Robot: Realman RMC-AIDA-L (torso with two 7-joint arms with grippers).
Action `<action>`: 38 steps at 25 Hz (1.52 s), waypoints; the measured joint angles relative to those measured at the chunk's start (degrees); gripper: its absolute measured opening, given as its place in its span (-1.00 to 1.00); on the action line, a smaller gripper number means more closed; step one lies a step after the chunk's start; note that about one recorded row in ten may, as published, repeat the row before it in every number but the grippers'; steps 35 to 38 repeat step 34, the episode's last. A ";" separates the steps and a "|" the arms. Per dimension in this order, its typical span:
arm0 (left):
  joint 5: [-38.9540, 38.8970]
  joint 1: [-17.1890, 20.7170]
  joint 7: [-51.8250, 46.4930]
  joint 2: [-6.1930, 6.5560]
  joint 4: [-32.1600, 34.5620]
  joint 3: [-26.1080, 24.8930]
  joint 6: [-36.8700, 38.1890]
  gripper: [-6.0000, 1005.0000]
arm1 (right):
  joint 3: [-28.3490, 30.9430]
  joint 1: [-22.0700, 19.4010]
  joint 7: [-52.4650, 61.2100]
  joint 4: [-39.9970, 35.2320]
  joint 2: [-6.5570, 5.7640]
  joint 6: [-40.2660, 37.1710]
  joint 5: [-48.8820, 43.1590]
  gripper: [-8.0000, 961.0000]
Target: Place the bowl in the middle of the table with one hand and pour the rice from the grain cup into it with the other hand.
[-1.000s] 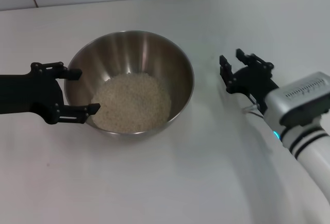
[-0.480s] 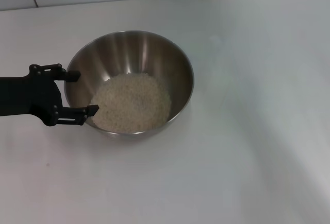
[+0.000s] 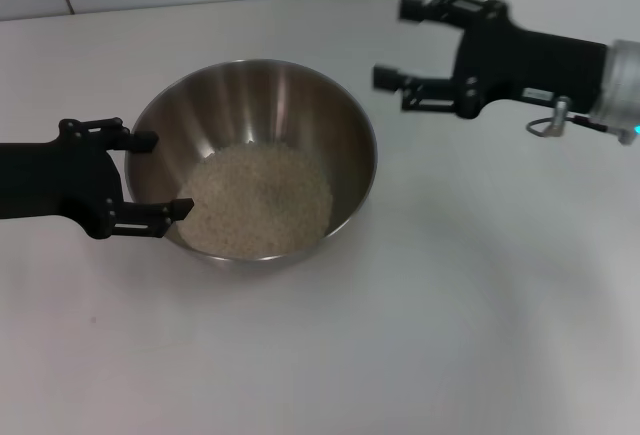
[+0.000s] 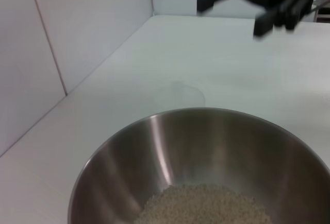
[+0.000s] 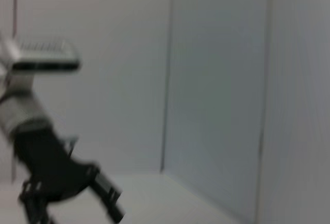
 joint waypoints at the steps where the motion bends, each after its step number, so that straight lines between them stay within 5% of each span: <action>1: 0.00 0.00 0.00 0.00 0.00 0.00 0.00 0.71 | 0.00 0.00 0.00 0.00 0.00 0.00 0.00 0.71; 3: 0.02 -0.02 -0.09 0.04 0.01 -0.25 0.05 0.71 | -11.36 0.80 8.62 -5.52 0.05 2.67 0.28 0.71; 4: 0.05 -0.02 -0.13 0.05 0.01 -0.31 0.06 0.71 | -11.36 0.80 8.62 -5.52 0.05 2.67 0.28 0.71; 5: 0.13 0.02 -0.17 0.07 0.01 -0.34 0.07 0.71 | -19.40 0.45 14.04 -9.84 0.15 4.12 0.97 0.71; 9: 0.28 0.21 -0.22 0.10 0.06 -0.41 0.10 0.71 | -30.17 -1.00 20.86 -14.89 0.14 6.35 2.75 0.71; 10: 0.41 0.24 -0.27 0.10 0.06 -0.45 0.11 0.71 | -38.31 -3.07 25.23 -18.82 0.13 8.79 4.39 0.71; 15: 1.27 -0.06 -0.47 0.03 0.11 -0.27 0.19 0.71 | -52.42 -8.97 29.82 -27.06 -0.02 14.12 10.74 0.71; 38: 1.42 -0.39 -0.71 0.00 0.11 -0.12 0.18 0.71 | -54.95 -10.39 31.14 -28.22 -0.12 16.45 12.66 0.71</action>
